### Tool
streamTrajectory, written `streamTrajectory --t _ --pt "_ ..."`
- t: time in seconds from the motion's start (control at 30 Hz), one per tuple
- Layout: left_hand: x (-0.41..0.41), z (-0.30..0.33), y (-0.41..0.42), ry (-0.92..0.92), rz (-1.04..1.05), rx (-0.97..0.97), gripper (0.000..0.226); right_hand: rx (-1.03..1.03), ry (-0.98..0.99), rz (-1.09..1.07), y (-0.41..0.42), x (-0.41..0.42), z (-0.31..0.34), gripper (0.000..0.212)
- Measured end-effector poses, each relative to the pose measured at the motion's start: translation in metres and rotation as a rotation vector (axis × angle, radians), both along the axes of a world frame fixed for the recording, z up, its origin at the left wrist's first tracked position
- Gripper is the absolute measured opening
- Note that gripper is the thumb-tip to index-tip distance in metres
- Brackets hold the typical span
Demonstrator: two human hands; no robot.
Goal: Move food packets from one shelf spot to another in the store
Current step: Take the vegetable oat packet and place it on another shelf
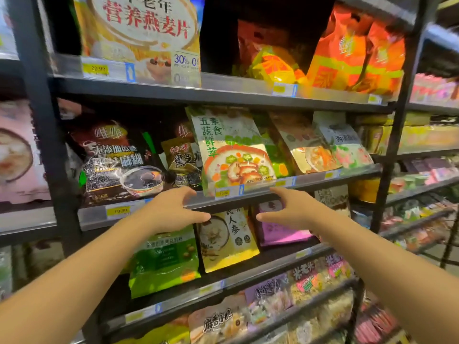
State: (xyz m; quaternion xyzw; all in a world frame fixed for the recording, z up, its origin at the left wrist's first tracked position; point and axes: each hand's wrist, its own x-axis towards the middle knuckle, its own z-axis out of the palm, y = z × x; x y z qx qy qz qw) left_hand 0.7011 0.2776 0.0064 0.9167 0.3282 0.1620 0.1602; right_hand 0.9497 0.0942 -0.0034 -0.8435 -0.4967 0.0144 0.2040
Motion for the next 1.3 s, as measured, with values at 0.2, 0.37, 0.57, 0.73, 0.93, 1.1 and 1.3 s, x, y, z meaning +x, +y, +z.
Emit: streamTrajectory --t 0.2,0.37,0.57,0.73,0.93,1.1,1.3 --pt "0.05 0.008 0.041 -0.05 0.014 0.009 0.09 0.041 -0.036 0.025 0.047 0.046 0.018 0.101" --pt "0.086 0.021 0.081 -0.1 0.084 0.061 0.084 0.083 -0.046 0.027 0.093 0.088 0.039 0.104" --pt "0.115 0.017 0.112 -0.086 0.137 -0.075 0.098 0.162 0.007 0.045 0.133 0.13 0.04 0.114" --pt "0.131 0.017 0.115 -0.146 0.046 -0.203 0.041 0.164 0.126 0.049 0.156 0.162 0.037 0.121" --pt "0.153 0.016 0.102 -0.255 0.06 -0.36 0.068 0.135 0.339 0.322 0.173 0.19 0.034 0.047" --pt "0.165 0.015 0.089 -0.326 0.134 -0.436 0.045 0.121 0.464 0.492 0.186 0.207 0.024 0.039" --pt "0.173 0.016 0.075 -0.291 0.128 -0.406 0.042 0.043 0.428 0.449 0.201 0.221 0.015 0.129"
